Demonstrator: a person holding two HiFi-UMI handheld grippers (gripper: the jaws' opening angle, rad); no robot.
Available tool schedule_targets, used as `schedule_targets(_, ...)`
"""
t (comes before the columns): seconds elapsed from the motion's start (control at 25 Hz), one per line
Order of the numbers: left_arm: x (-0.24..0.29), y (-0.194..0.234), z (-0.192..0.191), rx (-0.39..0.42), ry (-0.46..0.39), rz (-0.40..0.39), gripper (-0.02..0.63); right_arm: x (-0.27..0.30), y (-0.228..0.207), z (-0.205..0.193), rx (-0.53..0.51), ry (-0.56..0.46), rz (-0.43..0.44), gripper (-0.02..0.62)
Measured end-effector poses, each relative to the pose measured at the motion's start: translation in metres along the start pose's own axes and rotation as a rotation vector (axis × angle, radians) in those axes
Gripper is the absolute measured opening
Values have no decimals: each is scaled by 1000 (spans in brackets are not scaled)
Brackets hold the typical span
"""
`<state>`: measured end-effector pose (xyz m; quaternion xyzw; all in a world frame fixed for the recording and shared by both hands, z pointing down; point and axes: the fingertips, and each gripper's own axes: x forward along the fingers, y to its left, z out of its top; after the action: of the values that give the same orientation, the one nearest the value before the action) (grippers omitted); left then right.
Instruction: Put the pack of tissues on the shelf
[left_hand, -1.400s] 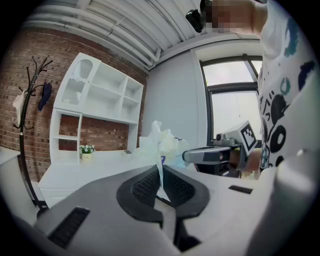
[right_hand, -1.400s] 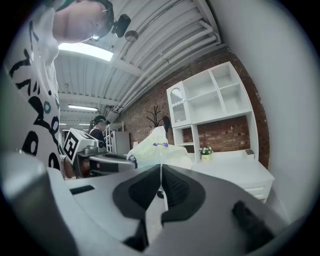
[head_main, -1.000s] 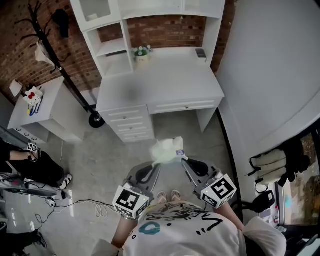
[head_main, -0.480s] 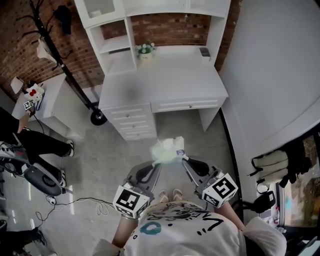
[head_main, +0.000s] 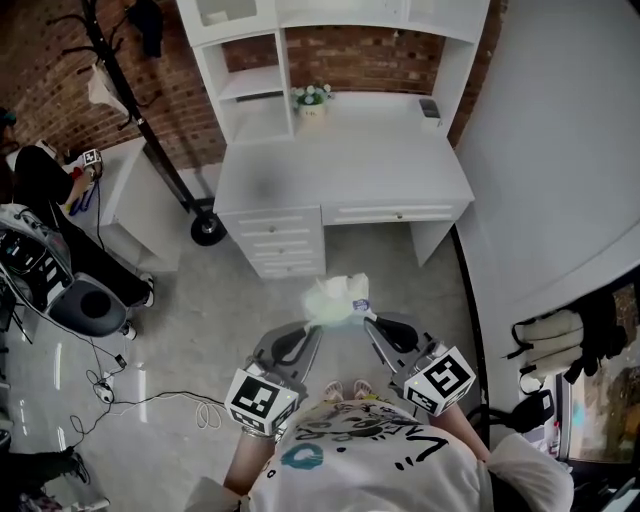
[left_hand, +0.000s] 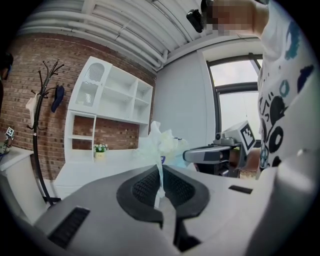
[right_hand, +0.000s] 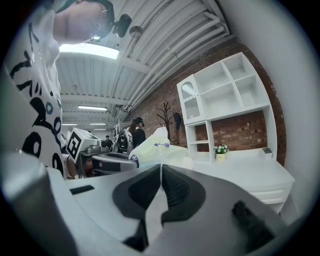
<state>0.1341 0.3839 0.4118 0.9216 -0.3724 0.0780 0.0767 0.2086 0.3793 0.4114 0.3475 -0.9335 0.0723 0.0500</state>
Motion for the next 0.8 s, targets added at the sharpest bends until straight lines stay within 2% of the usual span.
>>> schedule_targets(0.4,-22,30,-8,-28,7,37,21,33,20,0,14,17,50,30)
schedule_targets(0.64,-16,46,-11,-42,3,70,21,51,11,-3,47,15,79,31)
schedule_targets(0.8,-7,68,-9,-57,8,98,21,75,-3,1,26,30,110,31)
